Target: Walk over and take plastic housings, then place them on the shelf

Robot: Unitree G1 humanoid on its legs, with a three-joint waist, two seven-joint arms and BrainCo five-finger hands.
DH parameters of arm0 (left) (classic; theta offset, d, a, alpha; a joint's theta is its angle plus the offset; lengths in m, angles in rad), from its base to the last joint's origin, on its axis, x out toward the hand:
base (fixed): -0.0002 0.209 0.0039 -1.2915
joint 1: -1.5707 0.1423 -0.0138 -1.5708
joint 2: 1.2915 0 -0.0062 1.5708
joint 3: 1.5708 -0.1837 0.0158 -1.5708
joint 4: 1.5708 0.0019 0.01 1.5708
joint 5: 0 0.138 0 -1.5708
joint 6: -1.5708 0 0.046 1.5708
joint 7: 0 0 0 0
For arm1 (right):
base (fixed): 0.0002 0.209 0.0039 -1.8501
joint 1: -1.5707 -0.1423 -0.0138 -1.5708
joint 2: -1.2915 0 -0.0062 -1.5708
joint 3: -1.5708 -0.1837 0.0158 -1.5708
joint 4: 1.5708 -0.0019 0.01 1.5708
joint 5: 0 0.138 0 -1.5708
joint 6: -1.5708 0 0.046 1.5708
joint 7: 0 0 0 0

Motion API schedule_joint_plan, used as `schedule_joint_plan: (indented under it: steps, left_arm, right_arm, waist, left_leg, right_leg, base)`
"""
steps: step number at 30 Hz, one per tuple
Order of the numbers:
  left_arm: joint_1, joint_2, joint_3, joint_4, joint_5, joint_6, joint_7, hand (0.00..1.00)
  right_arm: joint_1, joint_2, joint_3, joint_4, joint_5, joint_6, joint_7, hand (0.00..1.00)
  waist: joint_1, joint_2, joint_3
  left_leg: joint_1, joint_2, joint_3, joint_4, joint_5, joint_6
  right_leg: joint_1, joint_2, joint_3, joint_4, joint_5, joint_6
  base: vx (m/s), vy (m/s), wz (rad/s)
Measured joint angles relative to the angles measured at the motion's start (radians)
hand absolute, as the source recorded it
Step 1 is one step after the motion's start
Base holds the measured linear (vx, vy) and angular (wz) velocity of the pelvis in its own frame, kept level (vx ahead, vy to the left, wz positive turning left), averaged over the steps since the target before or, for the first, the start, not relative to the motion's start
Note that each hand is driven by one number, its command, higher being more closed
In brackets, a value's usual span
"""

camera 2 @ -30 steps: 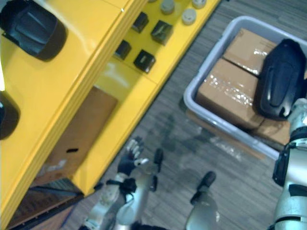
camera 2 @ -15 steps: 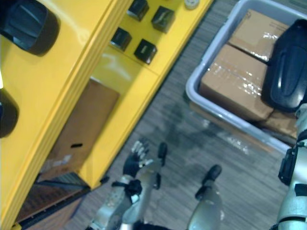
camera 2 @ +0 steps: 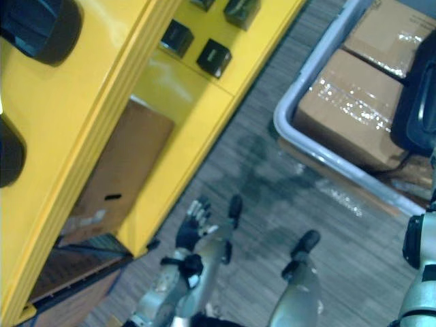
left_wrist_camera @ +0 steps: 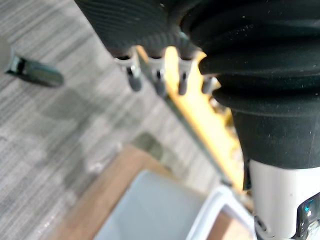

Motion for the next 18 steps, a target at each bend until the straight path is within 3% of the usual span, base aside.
schedule_joint_plan:
  steps: [5,11,18]
  left_arm:
    - [-0.001,-0.014,0.0,0.002,-0.013,-0.003,-0.001,0.0]
    - [-0.002,-0.012,0.003,0.002,-0.026,-0.003,-0.001,0.0]
    - [-0.004,-0.012,0.0,0.002,-0.042,-0.003,-0.001,0.0]
  right_arm:
    - [-0.02,-0.011,0.072,-0.036,-0.043,0.006,0.075,1.0]
    - [-0.052,-0.045,0.158,-0.059,-0.119,0.076,0.233,1.0]
    - [-0.065,-0.045,0.186,-0.053,-0.155,0.156,0.264,1.0]
  waist:
    - [0.027,0.005,-0.004]
    - [0.03,0.006,-0.004]
    - [0.045,0.029,-0.02]
  left_leg:
    - [-0.001,-0.001,-0.002,0.007,-0.001,0.0]
    - [-0.006,-0.004,-0.006,0.019,-0.001,0.0]
    - [-0.011,-0.006,-0.029,0.027,-0.001,0.0]
  right_leg:
    - [0.0,-0.002,-0.001,0.01,-0.006,-0.008]
    - [0.0,-0.005,-0.005,0.016,-0.007,-0.007]
    - [0.009,-0.009,-0.031,0.033,-0.023,-0.008]
  base:
    - [-0.07,-0.034,0.01]
    - [-0.04,-0.029,0.02]
    - [-0.05,-0.042,0.09]
